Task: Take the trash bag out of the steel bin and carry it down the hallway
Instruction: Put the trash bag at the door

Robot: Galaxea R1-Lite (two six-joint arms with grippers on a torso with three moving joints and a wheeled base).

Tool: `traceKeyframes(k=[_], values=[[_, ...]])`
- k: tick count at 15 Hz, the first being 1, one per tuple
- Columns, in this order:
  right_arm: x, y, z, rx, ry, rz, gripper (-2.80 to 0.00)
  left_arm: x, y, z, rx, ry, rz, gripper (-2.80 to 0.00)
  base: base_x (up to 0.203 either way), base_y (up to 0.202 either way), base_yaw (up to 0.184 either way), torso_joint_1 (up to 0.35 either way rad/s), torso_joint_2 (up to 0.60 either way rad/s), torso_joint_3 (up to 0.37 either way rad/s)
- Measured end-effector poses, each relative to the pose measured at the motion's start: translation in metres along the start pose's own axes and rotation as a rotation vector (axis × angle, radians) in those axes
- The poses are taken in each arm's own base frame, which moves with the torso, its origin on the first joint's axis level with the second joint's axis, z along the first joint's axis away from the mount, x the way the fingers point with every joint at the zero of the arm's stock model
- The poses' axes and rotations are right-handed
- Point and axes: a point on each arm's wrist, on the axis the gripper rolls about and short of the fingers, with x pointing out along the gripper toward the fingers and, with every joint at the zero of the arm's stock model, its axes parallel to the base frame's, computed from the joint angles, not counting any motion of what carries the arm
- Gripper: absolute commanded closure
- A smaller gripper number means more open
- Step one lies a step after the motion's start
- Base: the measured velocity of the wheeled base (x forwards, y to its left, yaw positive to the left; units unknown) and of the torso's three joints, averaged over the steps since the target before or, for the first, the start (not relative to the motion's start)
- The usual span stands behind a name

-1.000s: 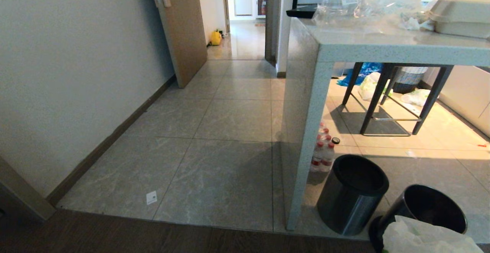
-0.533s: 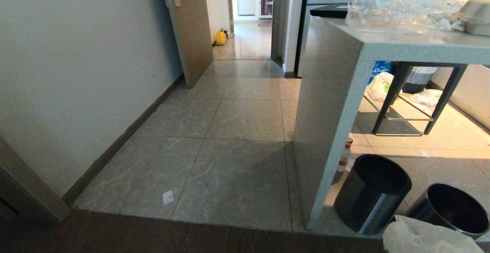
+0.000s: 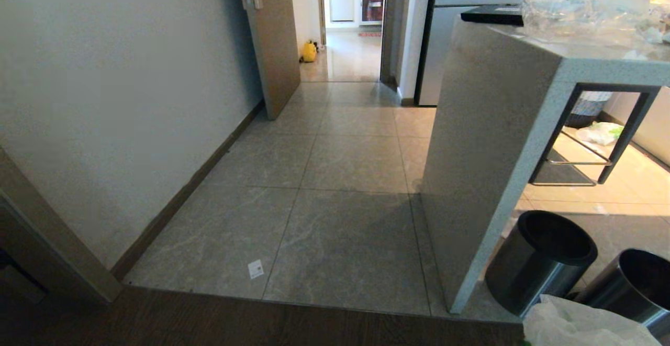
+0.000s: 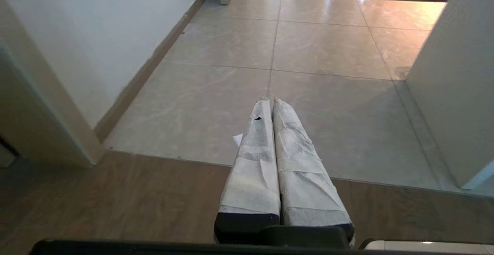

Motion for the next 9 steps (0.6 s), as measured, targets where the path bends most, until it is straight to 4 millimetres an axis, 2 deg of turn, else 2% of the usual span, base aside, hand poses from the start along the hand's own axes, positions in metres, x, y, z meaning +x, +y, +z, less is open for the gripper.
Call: traceKeyframes(k=[9], values=[[0.0, 0.0, 0.0, 0.0, 0.0, 0.0, 0.0, 0.0, 0.0, 0.0, 0.0, 0.0, 0.0, 0.0, 0.0, 0.194, 0.0, 0.003, 0.0, 0.003]])
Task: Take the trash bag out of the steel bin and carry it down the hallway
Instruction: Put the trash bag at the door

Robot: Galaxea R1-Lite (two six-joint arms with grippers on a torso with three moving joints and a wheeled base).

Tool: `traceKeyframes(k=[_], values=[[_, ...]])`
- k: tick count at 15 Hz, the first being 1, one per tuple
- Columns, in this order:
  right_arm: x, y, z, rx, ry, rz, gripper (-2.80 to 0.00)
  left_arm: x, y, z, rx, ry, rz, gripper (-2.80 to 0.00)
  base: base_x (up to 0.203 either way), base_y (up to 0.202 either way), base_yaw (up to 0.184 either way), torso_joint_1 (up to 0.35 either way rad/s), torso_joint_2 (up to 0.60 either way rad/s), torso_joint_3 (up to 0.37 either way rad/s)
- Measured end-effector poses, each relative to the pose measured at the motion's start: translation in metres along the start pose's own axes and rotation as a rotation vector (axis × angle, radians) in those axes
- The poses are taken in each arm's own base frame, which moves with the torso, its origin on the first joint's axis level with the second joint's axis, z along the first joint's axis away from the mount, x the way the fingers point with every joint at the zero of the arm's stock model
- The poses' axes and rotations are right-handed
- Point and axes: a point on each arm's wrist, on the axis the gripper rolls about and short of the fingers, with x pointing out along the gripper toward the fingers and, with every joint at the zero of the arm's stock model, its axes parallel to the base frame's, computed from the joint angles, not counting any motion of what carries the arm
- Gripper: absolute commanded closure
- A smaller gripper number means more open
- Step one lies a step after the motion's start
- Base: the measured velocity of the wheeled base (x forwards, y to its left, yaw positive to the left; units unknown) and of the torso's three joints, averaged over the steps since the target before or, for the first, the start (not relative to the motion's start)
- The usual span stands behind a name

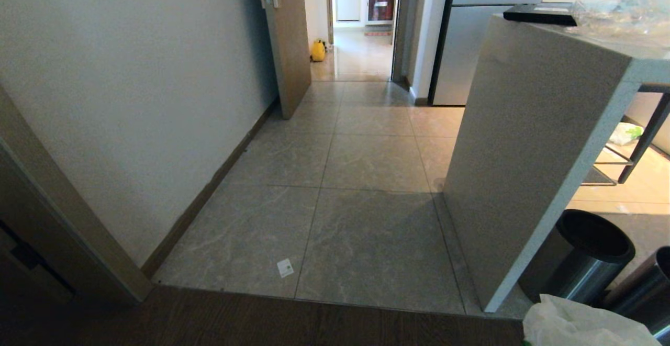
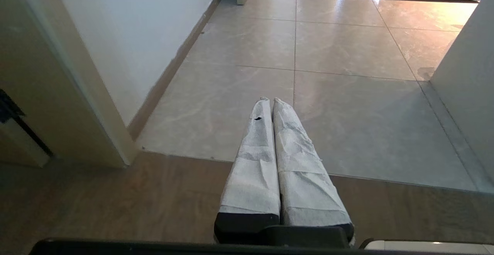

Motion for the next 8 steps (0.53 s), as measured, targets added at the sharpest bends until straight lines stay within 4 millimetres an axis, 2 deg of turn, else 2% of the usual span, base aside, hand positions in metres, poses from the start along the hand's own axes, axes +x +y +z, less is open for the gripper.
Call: traceKeyframes(k=[3, 8], values=[[0.0, 0.0, 0.0, 0.0, 0.0, 0.0, 0.0, 0.0, 0.0, 0.0, 0.001, 0.0, -0.001, 0.0, 0.0, 0.131, 0.004, 0.002, 0.0, 0.001], [0.0, 0.0, 0.0, 0.0, 0.0, 0.001, 0.0, 0.0, 0.0, 0.0, 0.005, 0.0, 0.0, 0.0, 0.0, 0.0, 0.0, 0.0, 0.0, 0.0]])
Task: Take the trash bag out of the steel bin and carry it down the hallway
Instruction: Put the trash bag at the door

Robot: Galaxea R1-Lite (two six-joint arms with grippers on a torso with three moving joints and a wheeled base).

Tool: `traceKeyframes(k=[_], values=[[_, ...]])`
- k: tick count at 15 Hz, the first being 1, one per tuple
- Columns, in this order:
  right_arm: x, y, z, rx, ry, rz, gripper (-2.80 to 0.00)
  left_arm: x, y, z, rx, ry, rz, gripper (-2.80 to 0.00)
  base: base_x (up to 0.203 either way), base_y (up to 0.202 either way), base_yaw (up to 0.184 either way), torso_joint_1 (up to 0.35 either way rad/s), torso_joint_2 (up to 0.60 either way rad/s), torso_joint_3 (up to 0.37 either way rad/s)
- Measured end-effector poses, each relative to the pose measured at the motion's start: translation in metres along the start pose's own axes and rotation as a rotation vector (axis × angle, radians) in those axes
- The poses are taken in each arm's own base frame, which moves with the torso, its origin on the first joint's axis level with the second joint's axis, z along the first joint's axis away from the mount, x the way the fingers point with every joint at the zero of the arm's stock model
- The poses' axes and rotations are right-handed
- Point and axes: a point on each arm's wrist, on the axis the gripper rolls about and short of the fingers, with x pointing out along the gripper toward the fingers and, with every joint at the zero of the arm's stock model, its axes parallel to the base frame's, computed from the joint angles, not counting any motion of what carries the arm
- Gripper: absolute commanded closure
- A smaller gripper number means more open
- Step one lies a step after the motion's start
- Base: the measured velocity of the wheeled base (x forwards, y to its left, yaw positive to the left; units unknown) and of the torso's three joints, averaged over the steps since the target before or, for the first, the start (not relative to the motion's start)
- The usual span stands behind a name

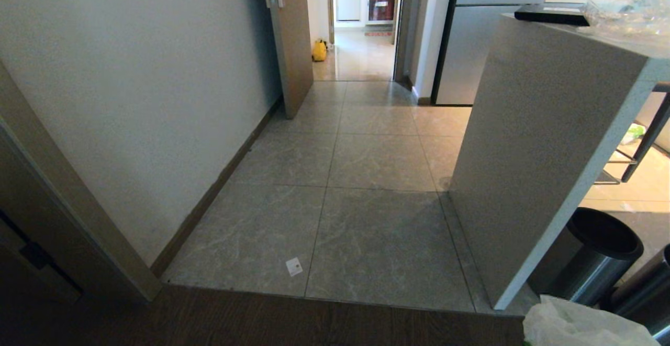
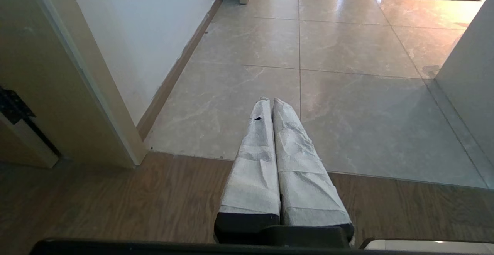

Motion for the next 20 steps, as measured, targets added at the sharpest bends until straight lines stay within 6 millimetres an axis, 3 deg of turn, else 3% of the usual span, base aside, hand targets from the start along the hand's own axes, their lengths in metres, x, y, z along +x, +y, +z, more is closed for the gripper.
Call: traceKeyframes(k=[20], values=[[0.0, 0.0, 0.0, 0.0, 0.0, 0.0, 0.0, 0.0, 0.0, 0.0, 0.006, 0.0, 0.0, 0.0, 0.0, 0.0, 0.0, 0.0, 0.0, 0.0]])
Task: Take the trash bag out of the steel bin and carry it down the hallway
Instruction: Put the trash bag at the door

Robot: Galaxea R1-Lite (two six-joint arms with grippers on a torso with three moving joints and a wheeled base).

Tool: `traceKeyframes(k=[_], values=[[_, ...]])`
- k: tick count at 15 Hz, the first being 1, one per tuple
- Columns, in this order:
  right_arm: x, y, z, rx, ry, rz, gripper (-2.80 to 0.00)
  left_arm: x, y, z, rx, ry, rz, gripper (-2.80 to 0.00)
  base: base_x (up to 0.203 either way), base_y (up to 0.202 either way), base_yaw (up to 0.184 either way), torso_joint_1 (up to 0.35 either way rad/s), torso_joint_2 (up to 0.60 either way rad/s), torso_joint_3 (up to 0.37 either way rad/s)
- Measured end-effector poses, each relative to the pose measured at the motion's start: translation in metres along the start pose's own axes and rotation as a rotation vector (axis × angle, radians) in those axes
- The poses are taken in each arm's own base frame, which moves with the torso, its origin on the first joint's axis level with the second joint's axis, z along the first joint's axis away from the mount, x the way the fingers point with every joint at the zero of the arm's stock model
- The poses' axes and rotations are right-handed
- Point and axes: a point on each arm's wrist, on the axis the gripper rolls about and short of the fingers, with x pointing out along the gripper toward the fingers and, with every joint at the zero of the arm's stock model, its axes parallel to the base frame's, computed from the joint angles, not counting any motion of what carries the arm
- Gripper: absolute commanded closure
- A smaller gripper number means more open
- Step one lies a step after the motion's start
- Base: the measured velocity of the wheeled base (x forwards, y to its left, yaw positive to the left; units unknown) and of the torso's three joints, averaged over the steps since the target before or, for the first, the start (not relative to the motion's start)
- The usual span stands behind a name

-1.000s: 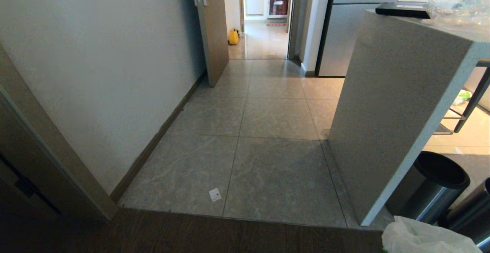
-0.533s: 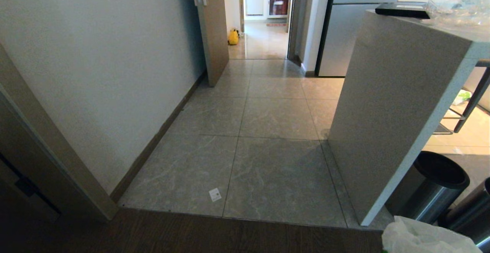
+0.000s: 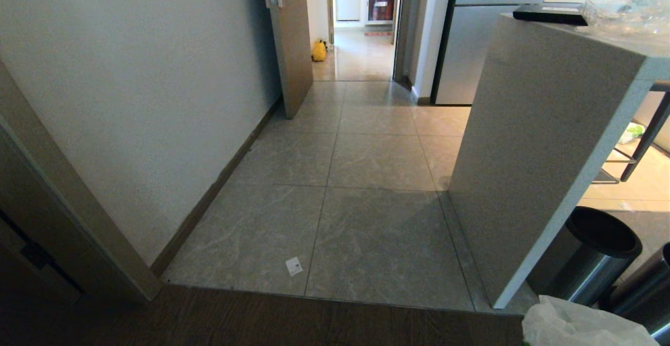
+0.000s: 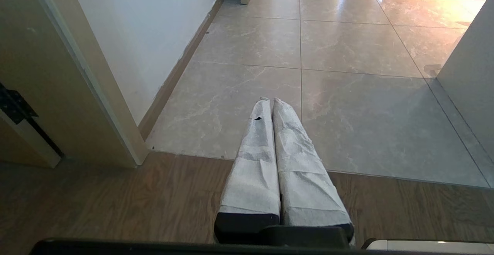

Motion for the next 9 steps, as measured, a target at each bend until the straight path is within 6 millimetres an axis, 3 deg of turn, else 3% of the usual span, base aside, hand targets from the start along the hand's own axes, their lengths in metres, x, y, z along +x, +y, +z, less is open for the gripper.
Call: traceKeyframes(k=[9], values=[[0.0, 0.0, 0.0, 0.0, 0.0, 0.0, 0.0, 0.0, 0.0, -0.0003, -0.006, 0.003, 0.0, 0.0, 0.0, 0.0, 0.0, 0.0, 0.0, 0.0]])
